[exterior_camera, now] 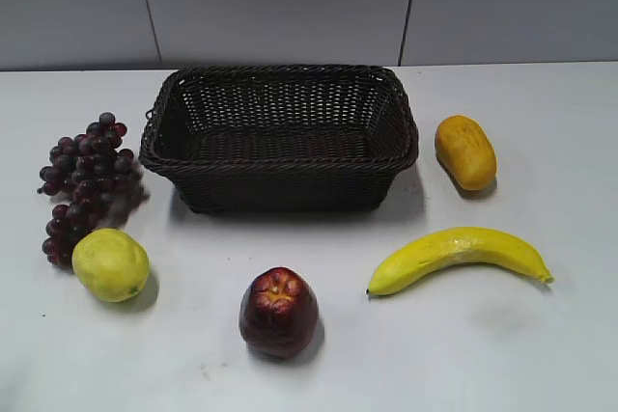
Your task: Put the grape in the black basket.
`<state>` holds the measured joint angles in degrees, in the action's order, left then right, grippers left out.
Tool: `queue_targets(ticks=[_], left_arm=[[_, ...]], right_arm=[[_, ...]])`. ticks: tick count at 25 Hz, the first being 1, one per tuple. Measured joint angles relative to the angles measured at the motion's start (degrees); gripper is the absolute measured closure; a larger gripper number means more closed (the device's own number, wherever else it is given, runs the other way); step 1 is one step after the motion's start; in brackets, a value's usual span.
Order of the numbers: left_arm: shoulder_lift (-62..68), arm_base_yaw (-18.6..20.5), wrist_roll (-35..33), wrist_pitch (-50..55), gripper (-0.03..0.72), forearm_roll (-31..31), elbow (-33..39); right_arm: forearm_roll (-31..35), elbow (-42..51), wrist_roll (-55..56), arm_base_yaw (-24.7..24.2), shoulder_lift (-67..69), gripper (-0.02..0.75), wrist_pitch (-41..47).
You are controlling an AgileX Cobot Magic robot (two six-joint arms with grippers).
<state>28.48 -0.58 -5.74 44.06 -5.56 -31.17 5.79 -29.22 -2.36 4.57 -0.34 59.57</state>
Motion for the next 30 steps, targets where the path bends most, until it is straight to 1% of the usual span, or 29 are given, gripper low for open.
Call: queue_targets(ticks=[3,7,12,18,21,23,26,30], left_arm=[[9.0,0.0,0.0,-4.2,0.045,-3.9,-1.4],[21.7,0.0,0.0,-8.2,0.045,-5.4,-5.2],[36.7,0.0,0.0,-10.2,0.045,-5.9,-13.7],[51.1,-0.2,-3.1,-10.4,0.045,-9.5,-23.4],[57.3,-1.4,-4.2,-10.5,0.045,-9.8,-27.1],[61.3,-3.0,-4.9,-10.7,0.045,-9.9,-29.1],[66.6,-4.9,-5.1,-11.6,0.045,-9.9,-30.8],[73.0,-5.7,-5.2,-12.8,0.045,-9.9,-32.5]], right_arm=[[0.0,0.0,0.0,0.0,0.0,0.153,0.0],[0.0,0.0,0.0,0.0,0.0,0.153,0.0],[0.0,0.0,0.0,0.0,0.0,0.153,0.0],[0.0,0.0,0.0,0.0,0.0,0.153,0.0],[0.0,0.0,0.0,0.0,0.0,0.153,0.0],[0.0,0.0,0.0,0.0,0.0,0.153,0.0],[0.0,0.0,0.0,0.0,0.0,0.153,0.0],[0.0,0.0,0.0,0.0,0.0,0.153,0.0]])
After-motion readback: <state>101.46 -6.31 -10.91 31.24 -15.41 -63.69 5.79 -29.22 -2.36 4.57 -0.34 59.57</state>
